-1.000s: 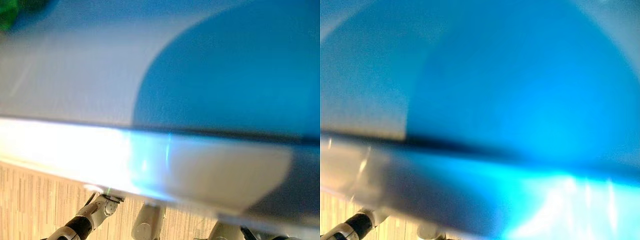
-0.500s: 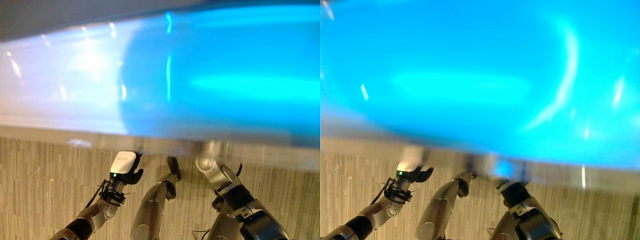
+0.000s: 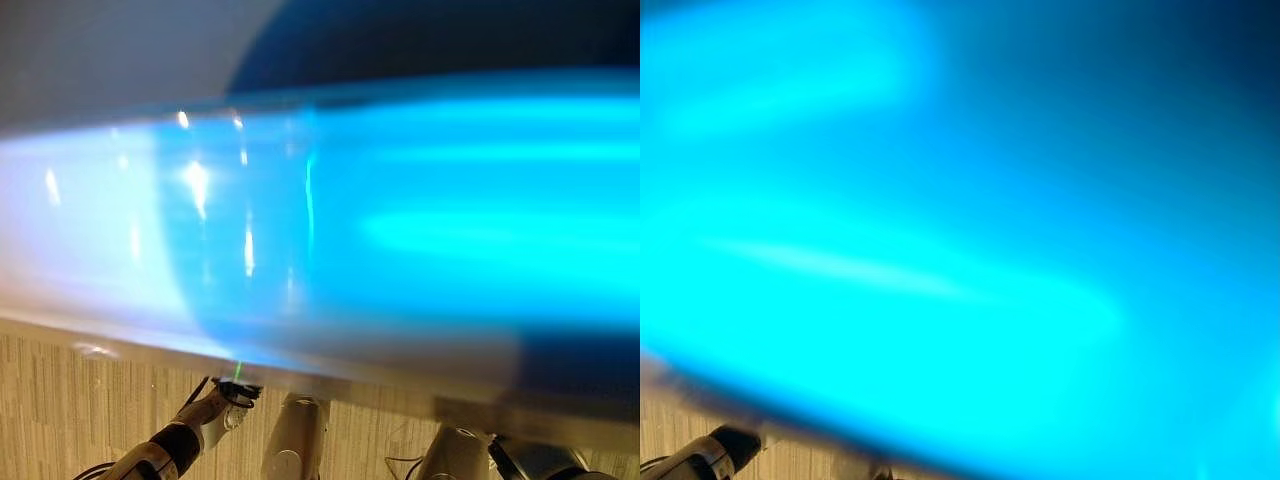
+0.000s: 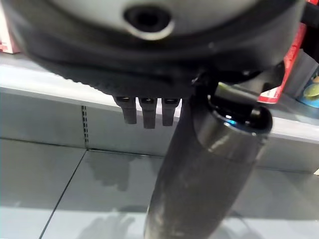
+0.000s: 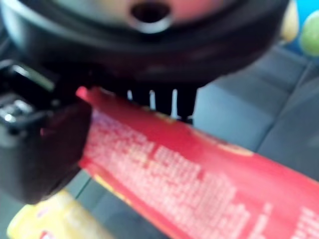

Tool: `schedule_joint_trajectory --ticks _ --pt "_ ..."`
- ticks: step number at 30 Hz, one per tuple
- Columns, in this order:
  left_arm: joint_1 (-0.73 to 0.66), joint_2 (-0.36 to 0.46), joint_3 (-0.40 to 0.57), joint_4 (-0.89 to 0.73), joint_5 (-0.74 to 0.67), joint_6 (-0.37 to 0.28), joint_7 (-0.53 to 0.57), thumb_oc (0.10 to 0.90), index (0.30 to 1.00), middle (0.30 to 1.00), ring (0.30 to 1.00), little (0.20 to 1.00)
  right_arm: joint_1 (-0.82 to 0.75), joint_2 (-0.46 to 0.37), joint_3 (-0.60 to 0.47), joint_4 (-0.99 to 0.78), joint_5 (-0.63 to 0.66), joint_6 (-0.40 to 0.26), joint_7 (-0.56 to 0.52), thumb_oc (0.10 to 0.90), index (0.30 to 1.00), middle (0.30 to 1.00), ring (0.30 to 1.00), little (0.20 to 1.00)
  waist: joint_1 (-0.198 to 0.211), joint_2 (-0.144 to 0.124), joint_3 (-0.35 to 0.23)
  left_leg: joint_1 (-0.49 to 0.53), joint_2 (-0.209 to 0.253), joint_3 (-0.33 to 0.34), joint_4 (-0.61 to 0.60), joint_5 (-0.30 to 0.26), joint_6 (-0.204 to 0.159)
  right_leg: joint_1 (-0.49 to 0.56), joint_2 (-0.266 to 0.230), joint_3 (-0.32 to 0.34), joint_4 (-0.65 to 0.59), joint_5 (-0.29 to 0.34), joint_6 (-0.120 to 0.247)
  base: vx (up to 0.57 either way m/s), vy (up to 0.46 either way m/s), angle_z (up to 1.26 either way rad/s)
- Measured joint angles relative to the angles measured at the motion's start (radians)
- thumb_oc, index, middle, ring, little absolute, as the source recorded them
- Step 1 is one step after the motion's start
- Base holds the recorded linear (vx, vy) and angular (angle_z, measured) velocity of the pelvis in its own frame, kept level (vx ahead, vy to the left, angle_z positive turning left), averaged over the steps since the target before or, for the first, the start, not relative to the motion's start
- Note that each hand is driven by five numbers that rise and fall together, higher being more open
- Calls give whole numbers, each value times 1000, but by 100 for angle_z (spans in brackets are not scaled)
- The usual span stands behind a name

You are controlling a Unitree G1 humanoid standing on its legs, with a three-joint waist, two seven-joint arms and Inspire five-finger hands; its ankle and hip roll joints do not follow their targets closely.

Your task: Put the goods on the table back onto the shelves and tidy them up.

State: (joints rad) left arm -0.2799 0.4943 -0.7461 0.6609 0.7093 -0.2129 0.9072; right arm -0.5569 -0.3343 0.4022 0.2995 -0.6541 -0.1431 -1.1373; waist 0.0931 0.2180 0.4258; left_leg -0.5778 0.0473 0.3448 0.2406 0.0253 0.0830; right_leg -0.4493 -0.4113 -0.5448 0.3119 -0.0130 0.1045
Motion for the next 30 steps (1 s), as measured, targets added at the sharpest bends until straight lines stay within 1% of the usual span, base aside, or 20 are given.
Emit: schedule_joint_trajectory --ticks 1,6,17,20,22,27,29,30 --pt "0 0 0 0 0 0 1 800 900 900 900 900 0 -3 0 1 0 2 -1 800 900 900 900 900 0 3 -2 0 -1 0 0 0 0 0 -2 0 1 0 0 0 0 0" --pt "-1 -1 0 -2 0 0 6 800 900 900 900 900 0 -6 1 2 -1 0 -7 800 900 900 900 900 -1 14 -10 0 -8 0 -1 0 0 -2 -9 0 6 -1 -1 0 0 0" --pt "1 -1 2 -1 1 0 6 800 900 900 900 900 19 -7 2 -1 0 -16 -9 800 900 900 900 900 -18 14 -10 1 -7 4 2 0 1 -10 -11 4 18 0 1 0 0 0" --pt "1 -1 3 0 1 1 6 800 900 900 900 900 41 -20 -1 -66 0 -21 -4 800 900 900 900 900 -31 14 -10 1 -7 5 2 0 1 -10 -11 4 18 1 1 0 0 0" --pt "1 -1 4 0 2 1 6 800 900 900 900 900 59 -33 0 -125 -1 -26 -2 800 900 900 900 900 -30 14 -10 2 -6 5 4 0 1 -8 -10 5 18 1 1 0 0 0" --pt "3 -1 3 1 3 2 6 800 900 900 900 900 61 -38 -5 -175 -2 -37 -1 800 900 900 900 900 -47 11 -11 15 -5 4 7 -1 2 7 -9 5 19 1 1 0 0 0" --pt "5 -1 3 6 4 2 6 800 900 900 900 900 74 -38 -11 -203 -3 -44 -1 800 900 900 900 900 -55 4 -14 34 -6 6 1 -1 3 22 -8 6 15 2 0 5 4 -3" --pt "10 1 4 8 4 2 6 800 900 900 900 900 81 -36 -9 -206 -4 -46 -1 800 900 900 900 900 -55 -4 -18 43 -7 11 -2 -1 3 27 -8 9 13 2 1 12 5 -8"
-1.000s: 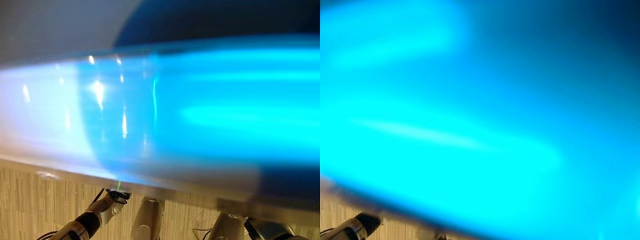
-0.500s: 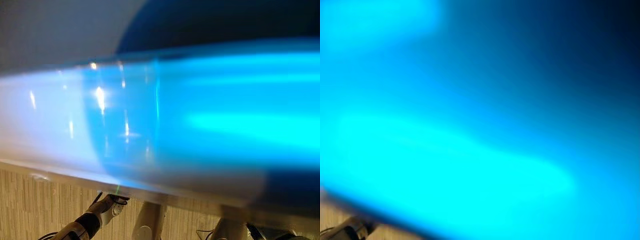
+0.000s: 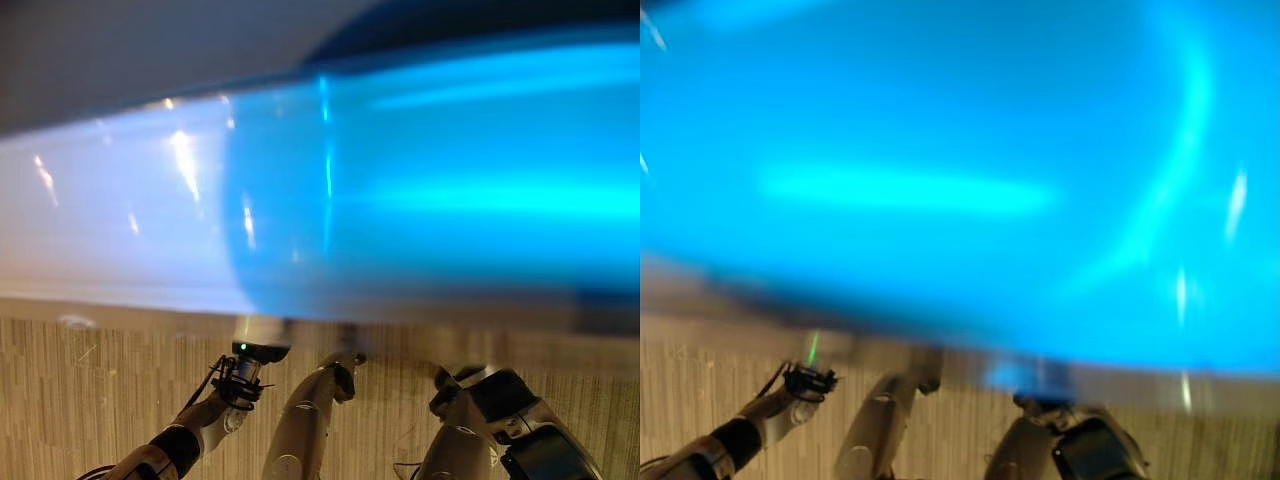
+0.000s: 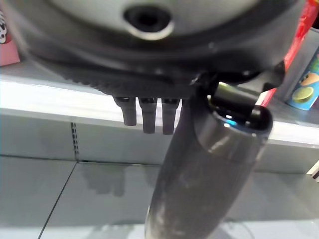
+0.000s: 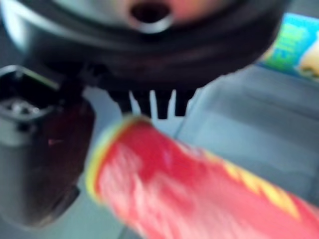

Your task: Put the goods on the table back onto the shelves and tidy them up.

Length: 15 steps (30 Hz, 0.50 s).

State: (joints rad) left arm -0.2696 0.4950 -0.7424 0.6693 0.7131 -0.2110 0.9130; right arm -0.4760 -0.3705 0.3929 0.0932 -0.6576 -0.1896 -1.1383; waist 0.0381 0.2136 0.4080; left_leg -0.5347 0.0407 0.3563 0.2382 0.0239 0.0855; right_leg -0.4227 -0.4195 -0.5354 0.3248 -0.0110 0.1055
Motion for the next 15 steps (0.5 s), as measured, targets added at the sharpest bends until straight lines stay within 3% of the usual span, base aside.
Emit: schedule_joint_trajectory --ticks 4,12,15 --pt "32 0 1 35 0 1 -3 800 900 900 900 900 41 10 10 -8 -1 -10 1 800 900 900 900 900 -4 -50 -23 42 0 18 -20 0 -1 28 8 18 -23 6 8 15 4 -13" --pt "67 -10 1 58 1 3 -11 800 900 900 900 900 116 24 16 -72 0 -45 27 800 900 900 900 900 0 -85 -51 125 -6 19 -81 13 -17 118 37 8 -105 32 15 45 -12 -1" --pt "88 -15 3 80 -1 18 -31 800 900 900 900 900 168 24 16 -72 0 -48 49 800 900 900 900 900 -1 -112 -68 179 -7 19 -116 19 -26 169 48 -2 -134 32 15 54 -17 -2"
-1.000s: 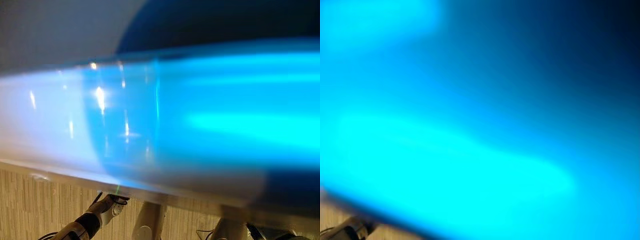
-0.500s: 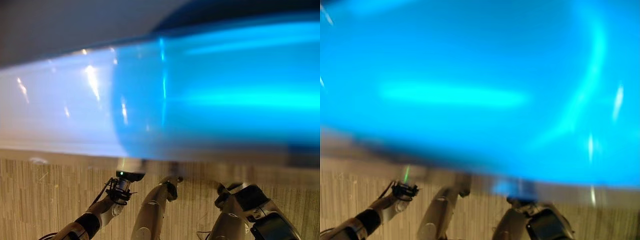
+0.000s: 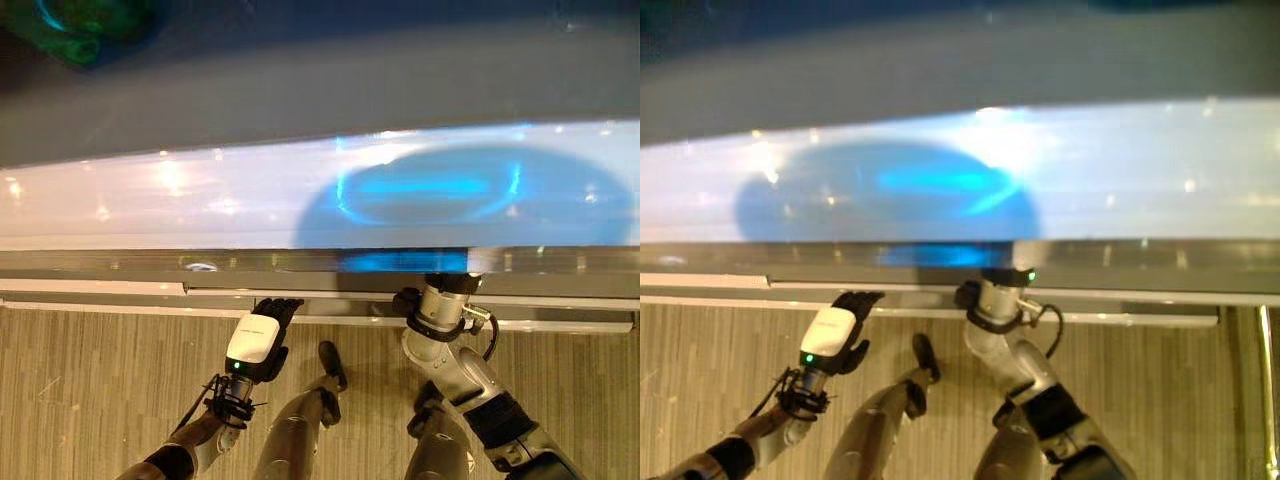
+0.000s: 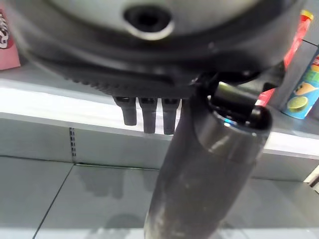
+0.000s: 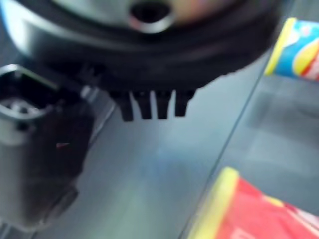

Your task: Put the goods on the table back onto the shelves and tidy them up.

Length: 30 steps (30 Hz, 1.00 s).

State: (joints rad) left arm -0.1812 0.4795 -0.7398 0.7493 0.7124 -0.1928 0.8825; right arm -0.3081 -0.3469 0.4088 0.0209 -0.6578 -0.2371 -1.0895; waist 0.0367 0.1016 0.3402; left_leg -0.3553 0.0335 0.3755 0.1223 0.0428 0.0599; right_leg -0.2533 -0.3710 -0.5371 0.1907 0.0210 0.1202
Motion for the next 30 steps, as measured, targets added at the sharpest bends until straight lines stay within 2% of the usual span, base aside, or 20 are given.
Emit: schedule_joint_trajectory --ticks 4,8,10,12,14,19,20,22,24,26,28,30 --pt "44 -11 28 45 -2 2 -11 800 900 900 900 900 94 -9 -9 0 0 -16 19 800 900 900 900 900 -9 -50 -41 61 2 1 -58 14 -20 44 19 -10 -25 0 0 91 -8 -3" --pt "107 -48 77 100 -5 7 -42 800 900 900 900 900 265 -23 -34 0 4 -18 36 800 900 900 900 900 -36 -87 -78 140 0 6 -109 21 -29 111 35 -13 -59 0 0 76 -13 -5" --pt "125 -59 92 144 -6 16 -54 800 900 900 900 900 317 -35 -37 3 4 -20 40 800 900 900 900 900 -49 -98 -99 162 2 10 -133 28 -39 128 46 -14 -76 0 1 70 -9 -7" --pt "152 -59 154 179 -9 5 -86 800 900 900 900 900 381 -53 -68 4 5 -29 52 800 900 900 900 900 -53 -113 -126 191 6 14 -155 33 -47 160 63 -14 -108 6 10 35 -6 -8" --pt "171 -58 185 204 -49 25 -94 800 900 900 900 900 423 -73 -99 3 4 -31 55 800 900 900 900 900 -63 -113 -154 203 15 17 -171 39 -56 163 74 -14 -112 6 10 49 -15 -8" --pt "217 -61 235 262 -75 26 -116 800 900 900 900 900 587 -126 -135 4 -6 -53 103 800 900 900 900 900 -74 -122 -217 257 26 25 -206 48 -70 213 103 -13 -155 6 11 39 -27 -7" --pt "243 -60 255 266 -83 26 -133 800 900 900 900 900 678 -141 -168 10 -17 -62 131 800 900 900 900 900 -87 -137 -240 277 31 32 -212 49 -74 235 115 -8 -180 8 14 24 -47 -15" --pt "263 -60 274 268 -86 25 -137 800 900 900 900 900 752 -148 -193 19 -18 -63 156 800 900 900 900 900 -111 -151 -263 282 41 39 -212 52 -82 238 128 -6 -196 9 16 32 -37 -20" --pt "301 -61 303 265 -108 14 -179 800 900 900 900 900 830 -150 -262 65 -41 -84 202 800 900 900 900 900 -115 -167 -289 313 54 78 -213 46 -94 245 144 37 -214 11 19 20 -38 -56" --pt "348 -60 319 268 -138 -6 -216 800 900 900 900 900 841 -153 -313 175 -39 -70 210 800 900 900 900 900 -150 -163 -324 328 69 100 -213 40 -107 249 159 61 -225 11 19 16 -35 -46" --pt "372 -60 328 259 -164 -27 -250 800 900 900 900 900 840 -141 -349 290 -30 -56 214 800 900 900 900 900 -166 -152 -331 347 75 118 -213 37 -118 257 173 85 -233 11 19 14 -42 -32" --pt "389 -61 330 247 -193 -53 -289 800 900 900 900 900 845 -104 -360 429 15 -39 232 800 900 900 900 900 -170 -131 -343 354 84 125 -213 37 -125 259 183 100 -238 7 22 12 -57 -18"
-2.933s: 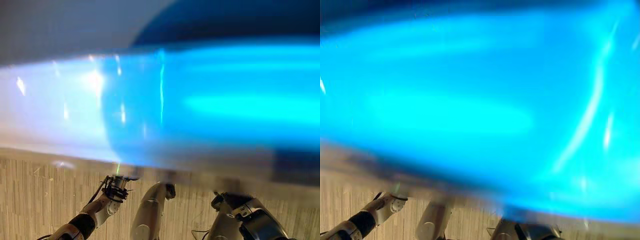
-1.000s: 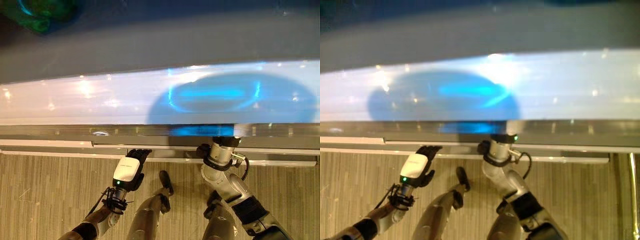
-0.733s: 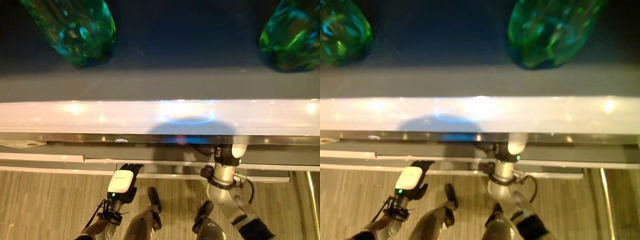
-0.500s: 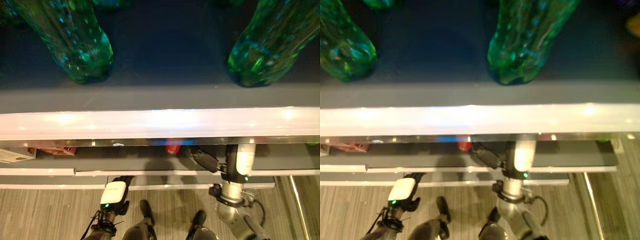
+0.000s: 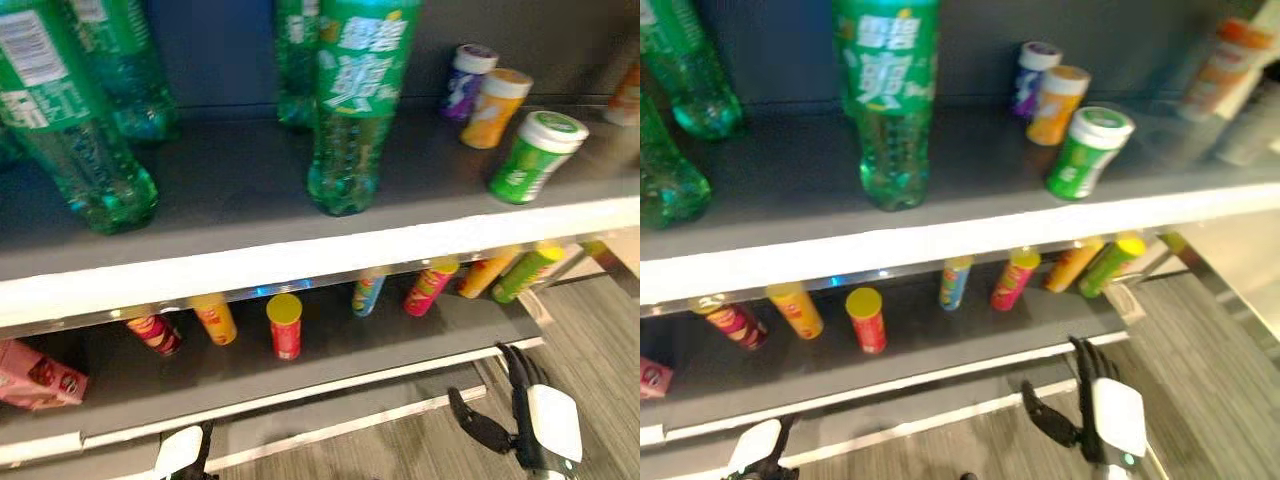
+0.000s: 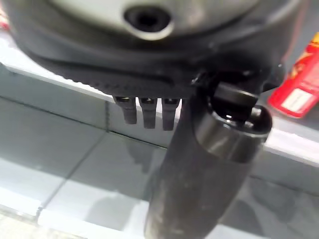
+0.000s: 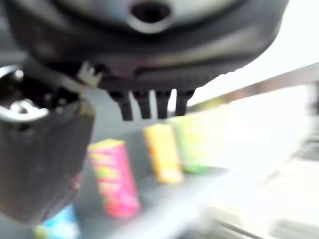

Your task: Put the goods on the table back onto the shelves and tidy them up.

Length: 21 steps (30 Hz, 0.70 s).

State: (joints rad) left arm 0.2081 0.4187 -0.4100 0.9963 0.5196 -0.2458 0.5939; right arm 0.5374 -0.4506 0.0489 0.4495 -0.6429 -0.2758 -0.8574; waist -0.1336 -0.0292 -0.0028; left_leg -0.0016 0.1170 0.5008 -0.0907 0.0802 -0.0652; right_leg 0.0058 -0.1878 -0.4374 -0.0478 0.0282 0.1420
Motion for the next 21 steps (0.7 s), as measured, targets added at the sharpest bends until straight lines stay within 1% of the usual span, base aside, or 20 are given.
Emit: schedule_joint_trajectory --ticks 2,3,4,5,7,9,11,12,14,16,18,19,21 --pt "38 3 31 -57 -41 -14 -40 800 900 900 900 900 -13 71 -19 129 66 -10 23 800 900 900 900 900 1 16 -4 4 5 5 0 3 -4 3 8 5 -7 -2 3 8 -39 -10" --pt "72 7 62 -104 -73 -29 -67 800 900 900 900 900 -43 123 -27 235 138 -10 48 800 900 900 900 900 1 21 -3 11 9 7 0 3 -6 11 13 7 -11 -2 2 1 -29 -4" --pt "73 8 62 -110 -93 -37 -75 800 900 900 900 900 -46 139 -23 257 183 7 74 800 900 900 900 900 3 31 -7 13 9 6 0 2 -8 14 13 6 -14 -1 2 -13 -53 0" --pt "93 14 72 -146 -136 -37 -122 800 900 900 900 900 -26 146 -13 269 248 2 120 800 900 900 900 900 5 64 2 13 7 5 0 1 -9 18 11 6 -21 -1 2 -31 -59 1" --pt "148 64 110 -272 -178 -44 -165 800 900 900 900 900 -29 156 -12 287 314 2 179 800 900 900 900 900 4 82 13 13 8 5 0 2 -10 25 15 5 -27 3 -1 -34 -57 1" --pt "182 122 138 -365 -217 -61 -193 800 900 900 900 900 -23 144 2 278 370 2 235 800 900 900 900 900 12 89 18 17 10 1 0 2 -11 32 19 2 -32 6 -6 -30 -50 7" --pt "202 176 182 -437 -278 -84 -221 800 900 900 900 900 -24 112 30 272 406 -4 306 800 900 900 900 900 23 90 19 18 13 -6 0 3 -12 42 23 -7 -43 6 -5 -16 -49 10" --pt "193 187 227 -457 -325 -98 -240 800 900 900 900 900 -27 100 30 260 420 -6 341 800 900 900 900 900 37 89 20 18 16 -9 0 3 -12 44 26 -10 -44 6 -6 -19 -79 7" --pt "191 190 223 -583 -363 -40 -256 800 900 900 900 900 -28 95 43 239 426 -7 363 800 900 900 900 900 47 79 28 20 23 -14 1 4 -13 50 28 -14 -44 5 -6 -15 -63 8" --pt "192 186 204 -757 -358 -44 -302 800 900 900 900 900 -63 101 63 284 423 -9 389 800 900 900 900 900 65 65 42 24 21 -16 1 4 -14 57 29 -17 -44 5 -7 -10 -31 6" --pt "170 184 151 -844 -337 -77 -359 800 900 900 900 900 -119 127 60 332 424 9 401 800 900 900 900 900 59 48 58 27 21 -16 1 4 -14 58 31 -16 -44 4 -9 -10 -39 -4" --pt "151 184 130 -861 -323 -78 -384 800 900 900 900 900 -141 138 60 333 425 16 402 800 900 900 900 900 52 42 64 27 23 -14 1 4 -13 58 32 -14 -44 3 -9 3 -38 -7" --pt "130 183 119 -848 -315 -77 -418 800 900 900 900 900 -168 153 61 332 425 23 412 800 900 900 900 900 31 39 65 30 25 -13 1 4 -13 59 35 -7 -44 3 -11 9 -21 -13"
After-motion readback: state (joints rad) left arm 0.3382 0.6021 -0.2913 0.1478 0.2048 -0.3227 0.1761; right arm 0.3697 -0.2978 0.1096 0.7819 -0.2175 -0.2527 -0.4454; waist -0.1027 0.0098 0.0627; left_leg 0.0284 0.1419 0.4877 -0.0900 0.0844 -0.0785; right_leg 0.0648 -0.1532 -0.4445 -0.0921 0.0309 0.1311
